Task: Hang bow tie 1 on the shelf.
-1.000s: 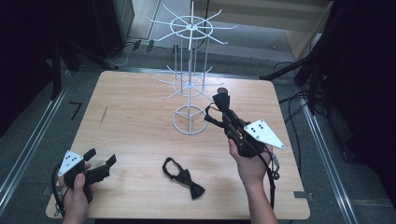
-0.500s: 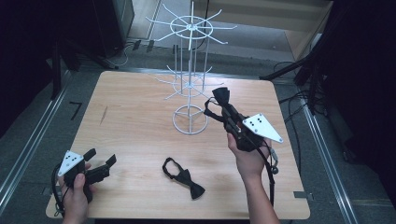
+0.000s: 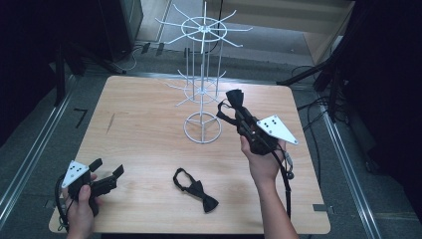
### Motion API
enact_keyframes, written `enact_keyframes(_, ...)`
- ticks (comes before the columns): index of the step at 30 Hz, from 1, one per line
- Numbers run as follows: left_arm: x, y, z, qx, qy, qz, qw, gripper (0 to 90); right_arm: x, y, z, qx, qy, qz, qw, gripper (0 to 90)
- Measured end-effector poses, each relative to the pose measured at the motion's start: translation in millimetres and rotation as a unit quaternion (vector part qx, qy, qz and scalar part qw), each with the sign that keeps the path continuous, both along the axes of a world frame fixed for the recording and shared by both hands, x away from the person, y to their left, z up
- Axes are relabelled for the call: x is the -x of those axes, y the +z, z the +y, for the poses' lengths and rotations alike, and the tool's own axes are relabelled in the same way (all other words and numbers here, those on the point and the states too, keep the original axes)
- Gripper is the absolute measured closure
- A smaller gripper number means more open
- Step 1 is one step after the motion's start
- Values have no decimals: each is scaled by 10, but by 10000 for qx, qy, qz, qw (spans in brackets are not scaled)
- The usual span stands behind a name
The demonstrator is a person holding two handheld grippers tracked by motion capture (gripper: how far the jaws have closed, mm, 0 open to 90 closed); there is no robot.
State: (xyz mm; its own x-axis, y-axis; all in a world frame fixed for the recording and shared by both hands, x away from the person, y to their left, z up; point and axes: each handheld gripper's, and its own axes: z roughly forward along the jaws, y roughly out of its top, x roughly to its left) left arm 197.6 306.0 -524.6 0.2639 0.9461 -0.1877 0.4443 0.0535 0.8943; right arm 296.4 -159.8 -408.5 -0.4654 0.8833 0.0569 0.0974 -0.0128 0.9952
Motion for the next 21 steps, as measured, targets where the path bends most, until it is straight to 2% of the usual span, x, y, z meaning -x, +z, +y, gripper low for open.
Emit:
enact_keyframes(7, 0, 0, 0, 1, 2, -2, 10000, 141, -91, -22, 39, -80, 17, 79, 9999, 776)
enact_keyframes(17, 0, 0, 2, -2, -9, 3, 10000, 141, -235, -152, 126, -136, -30, 288, 9995, 776)
enact_keyframes(21, 0, 0, 2, 1, -10, 4, 10000, 141, -262, -172, 142, -130, -19, 296, 9995, 776)
